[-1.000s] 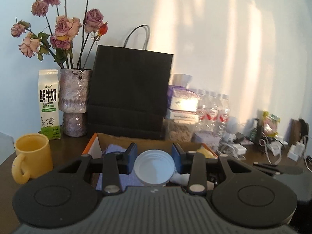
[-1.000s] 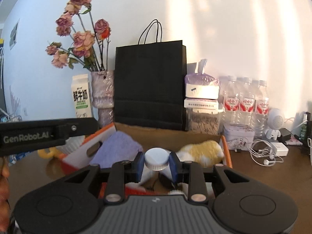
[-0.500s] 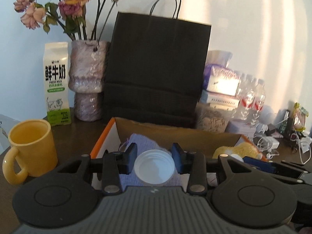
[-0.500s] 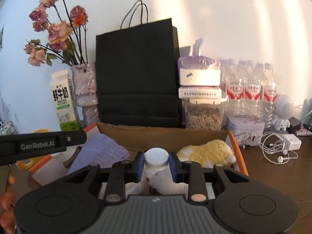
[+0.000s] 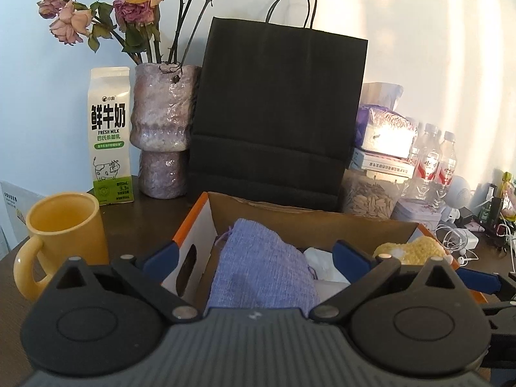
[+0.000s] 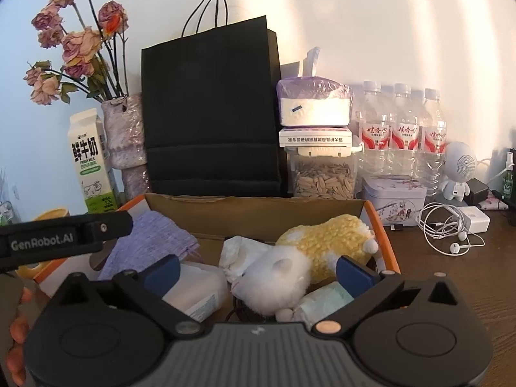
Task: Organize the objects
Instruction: 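Move the right gripper out to the black cable and grasp it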
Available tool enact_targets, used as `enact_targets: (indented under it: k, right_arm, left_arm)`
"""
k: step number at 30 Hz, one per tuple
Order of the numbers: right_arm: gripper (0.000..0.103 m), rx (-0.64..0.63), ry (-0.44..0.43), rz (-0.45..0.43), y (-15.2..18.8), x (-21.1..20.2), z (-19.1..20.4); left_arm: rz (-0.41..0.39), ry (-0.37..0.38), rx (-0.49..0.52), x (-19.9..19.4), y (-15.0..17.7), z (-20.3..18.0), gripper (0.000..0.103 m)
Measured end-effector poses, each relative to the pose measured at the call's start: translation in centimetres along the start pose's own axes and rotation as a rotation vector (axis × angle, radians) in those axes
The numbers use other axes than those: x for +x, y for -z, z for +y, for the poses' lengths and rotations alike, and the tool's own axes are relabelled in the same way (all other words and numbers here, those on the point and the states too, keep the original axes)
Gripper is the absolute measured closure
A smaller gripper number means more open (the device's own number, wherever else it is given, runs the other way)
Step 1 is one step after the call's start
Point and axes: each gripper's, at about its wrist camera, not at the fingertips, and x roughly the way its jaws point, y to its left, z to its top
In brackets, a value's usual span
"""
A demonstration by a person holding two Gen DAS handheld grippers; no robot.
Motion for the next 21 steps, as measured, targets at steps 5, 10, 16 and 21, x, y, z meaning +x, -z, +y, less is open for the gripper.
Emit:
enact_targets:
  k: [5, 10, 16, 21]
  right_arm:
    - [0.0, -0.003, 0.001, -0.008, -0.1, -0.5, 0.1]
    - [0.0, -0.021, -0.003, -0.027, -0.1, -1.9, 0.6]
    - [0.0, -0.047, -0.017, -0.033, 0.6, -4.4, 1.3]
    - [0.0, -0.069, -0.032, -0.015, 2.3, -6.6, 2.3]
  left_arm:
    - [-0.002, 0.004, 0.0, -0.6, 0.0, 0.1, 0.0]
    - [-0.035, 0.025, -0.001, -2.8, -0.6, 0.4, 0.0]
    - [-0.064, 0.037, 0.009, -6.9, -0.6, 1.3, 0.0]
    - [-0.061, 0.029, 0.006, -10.8, 0.3, 3.5, 0.0]
